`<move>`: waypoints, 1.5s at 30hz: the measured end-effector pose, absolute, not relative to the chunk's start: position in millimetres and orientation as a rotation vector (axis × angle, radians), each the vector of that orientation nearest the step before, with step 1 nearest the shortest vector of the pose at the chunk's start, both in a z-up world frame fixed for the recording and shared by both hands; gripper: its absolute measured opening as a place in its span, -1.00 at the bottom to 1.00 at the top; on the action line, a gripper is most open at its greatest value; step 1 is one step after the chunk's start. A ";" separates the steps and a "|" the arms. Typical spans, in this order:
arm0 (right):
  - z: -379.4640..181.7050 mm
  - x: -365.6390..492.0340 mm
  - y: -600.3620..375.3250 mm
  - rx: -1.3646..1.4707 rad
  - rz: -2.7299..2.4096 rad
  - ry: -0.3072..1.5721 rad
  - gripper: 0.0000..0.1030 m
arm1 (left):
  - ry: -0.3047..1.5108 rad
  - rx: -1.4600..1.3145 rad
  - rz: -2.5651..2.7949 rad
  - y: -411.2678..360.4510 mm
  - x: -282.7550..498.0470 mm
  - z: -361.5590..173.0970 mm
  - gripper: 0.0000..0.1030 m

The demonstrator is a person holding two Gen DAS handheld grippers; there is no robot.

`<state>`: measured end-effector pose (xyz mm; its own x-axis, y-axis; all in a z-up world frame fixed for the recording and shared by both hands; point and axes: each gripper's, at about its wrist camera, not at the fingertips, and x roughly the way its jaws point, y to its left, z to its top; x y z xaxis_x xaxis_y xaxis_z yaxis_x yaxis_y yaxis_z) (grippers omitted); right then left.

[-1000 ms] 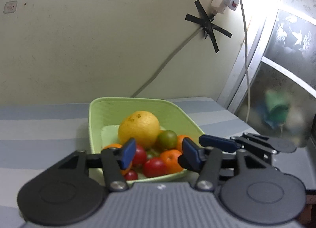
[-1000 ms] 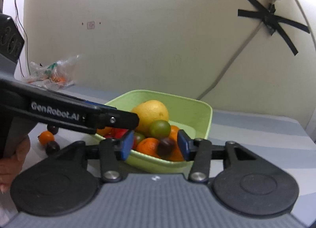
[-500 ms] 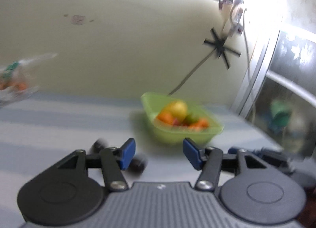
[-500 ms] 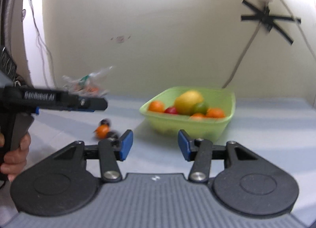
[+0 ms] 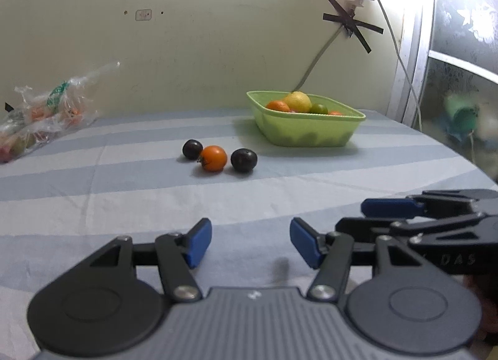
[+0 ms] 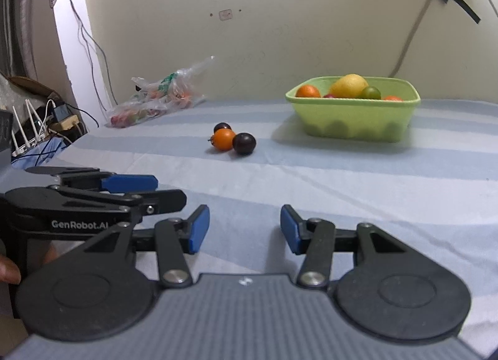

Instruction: Organize fruits

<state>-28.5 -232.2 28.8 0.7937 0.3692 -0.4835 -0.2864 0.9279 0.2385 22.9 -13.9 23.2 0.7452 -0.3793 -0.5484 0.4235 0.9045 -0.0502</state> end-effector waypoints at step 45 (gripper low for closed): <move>27.4 -34.5 -248.2 0.265 0.300 0.501 0.03 | 0.594 0.054 -0.403 -8.8 26.6 19.5 0.13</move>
<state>-34.5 -248.2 27.4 0.8353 0.3441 -0.4288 -0.2156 0.9225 0.3202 26.6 -8.8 19.5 0.7530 -0.3541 -0.5547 0.3846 0.9207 -0.0656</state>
